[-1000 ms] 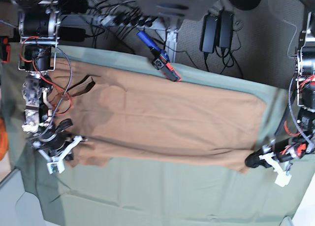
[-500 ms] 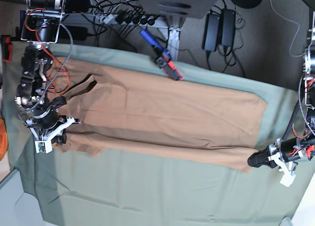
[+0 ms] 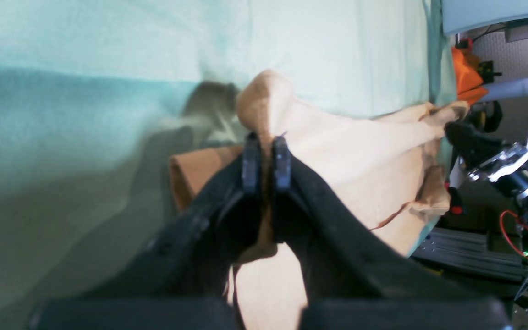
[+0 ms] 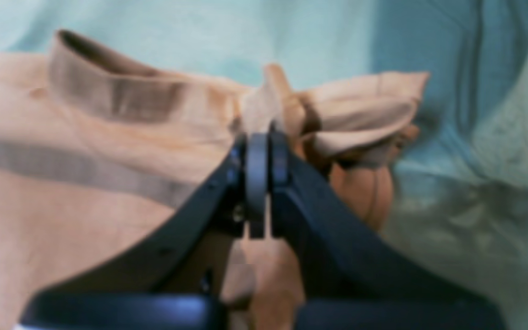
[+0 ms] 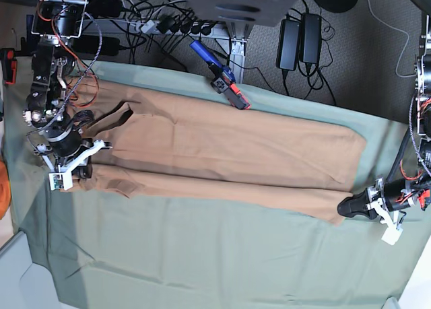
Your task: Fold the T-shirt properly
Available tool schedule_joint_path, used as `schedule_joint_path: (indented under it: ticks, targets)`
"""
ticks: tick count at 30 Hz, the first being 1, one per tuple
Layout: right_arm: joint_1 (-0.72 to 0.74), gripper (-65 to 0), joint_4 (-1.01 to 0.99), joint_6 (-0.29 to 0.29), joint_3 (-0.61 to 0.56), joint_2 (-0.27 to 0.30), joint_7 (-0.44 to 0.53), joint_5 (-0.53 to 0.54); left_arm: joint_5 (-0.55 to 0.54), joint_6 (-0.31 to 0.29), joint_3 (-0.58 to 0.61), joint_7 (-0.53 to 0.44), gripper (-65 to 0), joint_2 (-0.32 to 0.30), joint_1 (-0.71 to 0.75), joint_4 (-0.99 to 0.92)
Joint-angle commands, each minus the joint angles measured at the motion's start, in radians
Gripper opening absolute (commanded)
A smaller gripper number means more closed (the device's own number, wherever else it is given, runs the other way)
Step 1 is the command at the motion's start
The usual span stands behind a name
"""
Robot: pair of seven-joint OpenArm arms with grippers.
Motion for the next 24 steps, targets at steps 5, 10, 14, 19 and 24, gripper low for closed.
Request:
schedule_joint_path:
  ticks: [5,10,14,19,24]
  targets:
    - [-0.023,-65.0,0.017,0.056,0.018,0.017,0.017,0.004,-0.033,-0.02,-0.006,-0.007,-58.6,-0.038,-0.005,0.015]
    - [-0.048,-65.0,0.016,0.056,0.018,0.015,0.017,0.003,-0.033,-0.02,-0.006,-0.01,-42.2,-0.038,0.008,0.015]
    - [-0.054,-34.6,0.014,0.056,0.018,0.008,0.013,0.004,-0.037,-0.02,-0.006,-0.008,-36.3,-0.038,0.008,0.015]
    - [-0.055,-23.4,0.02,0.056,0.025,0.008,-0.04,0.065,-0.12,-0.02,-0.006,0.046,-36.2,-0.053,0.008,0.015]
    - [-0.055,-23.4,0.08,0.056,0.066,0.008,-0.127,0.132,-0.144,-0.02,-0.051,0.061,-36.2,-0.093,0.01,0.015]
